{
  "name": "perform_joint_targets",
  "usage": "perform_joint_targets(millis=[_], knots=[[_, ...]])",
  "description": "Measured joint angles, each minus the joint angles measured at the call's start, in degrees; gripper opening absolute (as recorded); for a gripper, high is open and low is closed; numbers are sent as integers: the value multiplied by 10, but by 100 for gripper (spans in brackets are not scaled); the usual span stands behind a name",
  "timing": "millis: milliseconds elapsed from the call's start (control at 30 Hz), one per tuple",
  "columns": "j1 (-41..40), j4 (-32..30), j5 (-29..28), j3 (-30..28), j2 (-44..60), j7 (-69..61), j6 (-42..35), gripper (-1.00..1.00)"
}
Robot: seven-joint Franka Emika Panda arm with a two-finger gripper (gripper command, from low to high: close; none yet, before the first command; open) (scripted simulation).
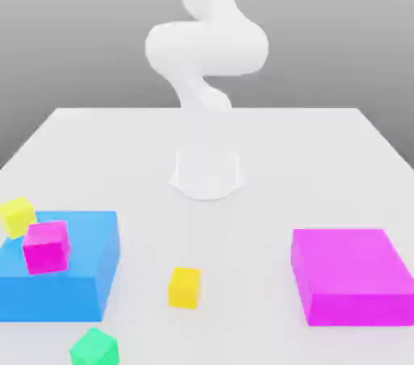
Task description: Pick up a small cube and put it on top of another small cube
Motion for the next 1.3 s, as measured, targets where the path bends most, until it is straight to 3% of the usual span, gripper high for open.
perform_joint_targets(millis=[667,900,933,1133,1300], knots=[[-39,-260,2,-13,425,22,287,0],[-46,-245,14,-3,570,14,402,0],[-47,-243,14,-3,583,14,412,-100],[-48,-242,13,-2,589,15,417,-100],[-46,-257,8,-5,511,19,355,-100]])
